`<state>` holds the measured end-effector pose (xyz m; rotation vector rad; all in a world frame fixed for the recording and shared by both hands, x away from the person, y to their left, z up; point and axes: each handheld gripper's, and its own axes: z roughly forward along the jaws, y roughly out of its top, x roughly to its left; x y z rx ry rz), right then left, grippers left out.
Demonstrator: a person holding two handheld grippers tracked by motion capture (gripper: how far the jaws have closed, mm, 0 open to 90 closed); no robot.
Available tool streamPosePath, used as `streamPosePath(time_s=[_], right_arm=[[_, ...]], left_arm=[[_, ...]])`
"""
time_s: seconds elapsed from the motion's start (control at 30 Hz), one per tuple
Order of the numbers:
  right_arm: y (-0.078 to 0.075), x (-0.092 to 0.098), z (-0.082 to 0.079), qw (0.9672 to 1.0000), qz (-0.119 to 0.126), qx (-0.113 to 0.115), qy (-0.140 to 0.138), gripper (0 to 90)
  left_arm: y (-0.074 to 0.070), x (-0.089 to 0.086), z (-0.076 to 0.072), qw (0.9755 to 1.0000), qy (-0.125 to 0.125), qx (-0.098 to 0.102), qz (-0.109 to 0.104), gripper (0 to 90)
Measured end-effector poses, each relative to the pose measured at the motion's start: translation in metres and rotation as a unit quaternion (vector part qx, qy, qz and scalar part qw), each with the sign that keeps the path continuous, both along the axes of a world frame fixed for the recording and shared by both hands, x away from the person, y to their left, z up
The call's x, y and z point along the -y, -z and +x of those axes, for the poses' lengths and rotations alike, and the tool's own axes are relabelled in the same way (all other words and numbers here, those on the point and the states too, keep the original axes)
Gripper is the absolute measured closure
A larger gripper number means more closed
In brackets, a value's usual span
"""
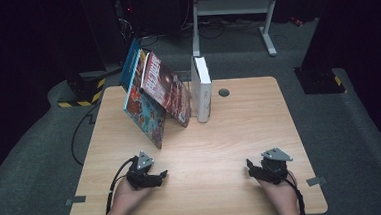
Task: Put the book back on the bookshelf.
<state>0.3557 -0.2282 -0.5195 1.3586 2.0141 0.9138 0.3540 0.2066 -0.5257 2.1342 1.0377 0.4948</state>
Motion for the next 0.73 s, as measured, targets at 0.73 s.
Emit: streamPosePath(time_s=[0.73], right_arm=[[0.0049,0.006,-0.0033,0.998,0.003,-0.06,0.018,12.9]], left_arm=[[0.0026,0.0002,-0.0004,0.9997,-0.019,-0.003,-0.012,18.2]])
